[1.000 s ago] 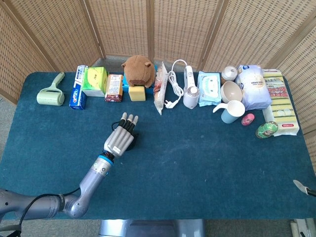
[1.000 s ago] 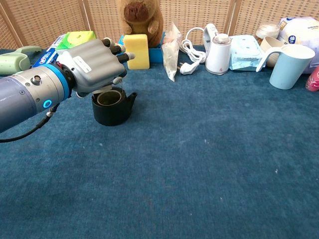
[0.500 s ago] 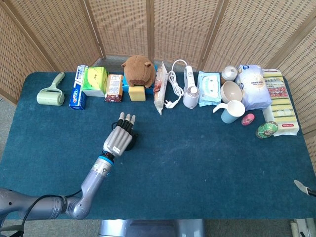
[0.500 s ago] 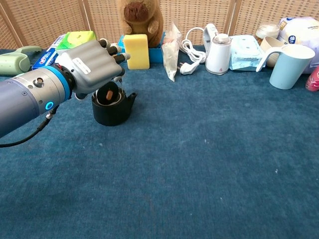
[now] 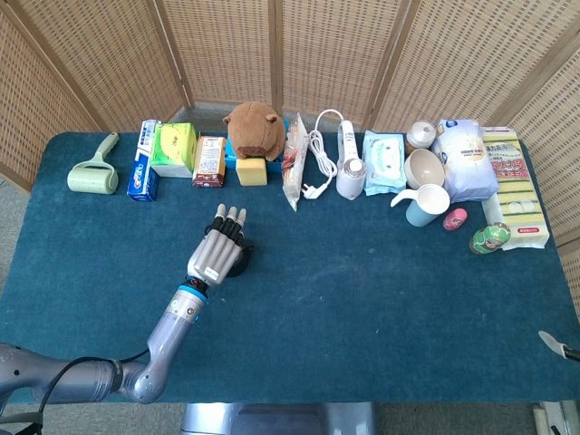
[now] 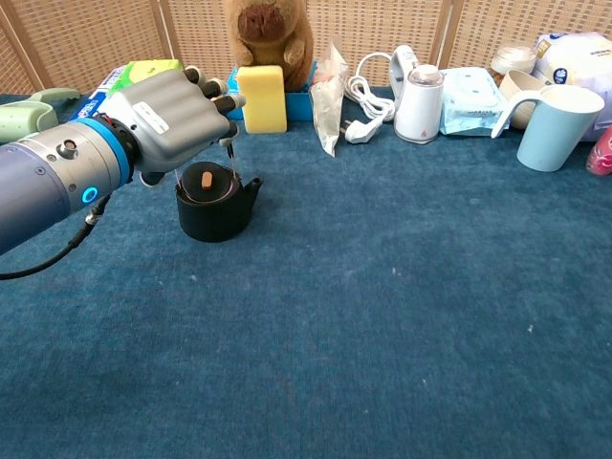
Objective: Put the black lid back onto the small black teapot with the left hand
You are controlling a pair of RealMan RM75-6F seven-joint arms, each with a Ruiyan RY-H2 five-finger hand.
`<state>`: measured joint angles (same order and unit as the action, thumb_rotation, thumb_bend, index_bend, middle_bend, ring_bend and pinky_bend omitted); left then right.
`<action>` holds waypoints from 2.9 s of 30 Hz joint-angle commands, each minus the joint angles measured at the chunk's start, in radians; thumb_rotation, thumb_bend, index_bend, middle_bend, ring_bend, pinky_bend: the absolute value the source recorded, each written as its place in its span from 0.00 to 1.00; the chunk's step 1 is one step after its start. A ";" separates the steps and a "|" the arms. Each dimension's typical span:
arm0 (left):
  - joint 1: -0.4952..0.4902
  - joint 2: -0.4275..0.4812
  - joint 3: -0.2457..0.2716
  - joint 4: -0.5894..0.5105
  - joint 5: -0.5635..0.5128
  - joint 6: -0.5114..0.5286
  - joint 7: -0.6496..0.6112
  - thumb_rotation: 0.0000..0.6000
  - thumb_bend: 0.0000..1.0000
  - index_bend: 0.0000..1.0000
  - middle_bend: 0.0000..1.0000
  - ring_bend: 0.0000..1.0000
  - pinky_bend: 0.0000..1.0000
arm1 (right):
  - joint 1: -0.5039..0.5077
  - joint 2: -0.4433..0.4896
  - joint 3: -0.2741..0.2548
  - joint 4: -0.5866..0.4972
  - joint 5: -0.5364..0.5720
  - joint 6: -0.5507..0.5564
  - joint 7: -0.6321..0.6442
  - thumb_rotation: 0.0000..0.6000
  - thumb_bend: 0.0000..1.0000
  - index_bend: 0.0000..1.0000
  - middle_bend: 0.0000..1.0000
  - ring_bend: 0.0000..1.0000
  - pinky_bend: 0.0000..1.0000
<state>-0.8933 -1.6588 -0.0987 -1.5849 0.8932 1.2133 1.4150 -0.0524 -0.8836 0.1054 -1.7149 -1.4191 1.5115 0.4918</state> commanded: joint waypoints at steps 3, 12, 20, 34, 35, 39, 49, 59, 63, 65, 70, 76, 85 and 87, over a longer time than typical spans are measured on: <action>-0.002 0.015 0.001 -0.004 0.033 0.000 -0.039 1.00 0.23 0.23 0.00 0.00 0.08 | 0.000 0.000 0.000 0.000 0.000 -0.001 -0.001 1.00 0.07 0.00 0.00 0.00 0.00; -0.002 0.001 0.011 0.062 0.116 0.019 -0.098 1.00 0.22 0.06 0.00 0.00 0.08 | 0.002 -0.001 -0.002 -0.002 -0.003 -0.003 -0.004 1.00 0.07 0.00 0.00 0.00 0.00; -0.012 -0.063 -0.019 0.139 0.070 0.002 -0.109 1.00 0.19 0.00 0.00 0.00 0.08 | 0.005 -0.001 -0.002 -0.001 0.003 -0.010 -0.006 1.00 0.07 0.00 0.00 0.00 0.00; -0.036 -0.115 -0.046 0.204 0.050 -0.011 -0.109 1.00 0.19 0.00 0.00 0.00 0.08 | 0.006 0.000 -0.003 0.001 0.002 -0.012 -0.004 1.00 0.07 0.00 0.00 0.00 0.00; -0.037 -0.117 -0.046 0.208 0.047 -0.012 -0.106 1.00 0.19 0.00 0.00 0.00 0.08 | 0.006 0.000 -0.003 0.001 0.002 -0.012 -0.003 1.00 0.07 0.00 0.00 0.00 0.00; -0.038 -0.126 -0.045 0.223 0.036 -0.016 -0.099 1.00 0.19 0.00 0.00 0.00 0.08 | 0.006 0.001 -0.002 0.002 0.005 -0.011 0.001 1.00 0.07 0.00 0.00 0.00 0.00; -0.045 -0.140 -0.038 0.269 0.025 -0.034 -0.093 1.00 0.19 0.00 0.00 0.00 0.08 | 0.004 0.004 -0.002 0.003 0.003 -0.011 0.011 1.00 0.07 0.00 0.00 0.00 0.00; -0.042 -0.140 -0.047 0.270 0.022 -0.026 -0.107 1.00 0.19 0.00 0.00 0.00 0.08 | 0.005 0.005 -0.003 0.003 0.001 -0.011 0.013 1.00 0.07 0.00 0.00 0.00 0.00; -0.040 -0.143 -0.046 0.271 0.015 -0.031 -0.113 1.00 0.19 0.00 0.00 0.00 0.08 | 0.004 0.004 -0.005 0.001 -0.001 -0.010 0.009 1.00 0.07 0.00 0.00 0.00 0.00; -0.040 -0.145 -0.043 0.275 0.018 -0.032 -0.112 1.00 0.19 0.00 0.00 0.00 0.08 | 0.004 0.004 -0.004 0.001 -0.001 -0.010 0.008 1.00 0.07 0.00 0.00 0.00 0.00; -0.042 -0.147 -0.046 0.271 0.021 -0.034 -0.122 1.00 0.19 0.00 0.00 0.00 0.08 | 0.006 0.004 -0.003 0.002 0.002 -0.012 0.010 1.00 0.07 0.00 0.00 0.00 0.00; -0.043 -0.144 -0.048 0.255 0.026 -0.024 -0.119 1.00 0.19 0.00 0.00 0.00 0.08 | 0.006 0.005 -0.004 0.002 0.001 -0.012 0.013 1.00 0.07 0.00 0.00 0.00 0.00; -0.047 -0.129 -0.053 0.226 0.029 -0.007 -0.097 1.00 0.19 0.00 0.00 0.00 0.08 | 0.004 0.007 -0.003 0.003 0.001 -0.010 0.019 1.00 0.07 0.00 0.00 0.00 0.00; -0.048 -0.121 -0.057 0.215 0.030 0.000 -0.093 1.00 0.19 0.00 0.00 0.00 0.08 | 0.005 0.007 -0.003 0.004 0.002 -0.011 0.020 1.00 0.07 0.00 0.00 0.00 0.00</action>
<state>-0.9408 -1.7841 -0.1531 -1.3645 0.9223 1.2096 1.3191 -0.0475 -0.8766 0.1020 -1.7110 -1.4176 1.5001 0.5114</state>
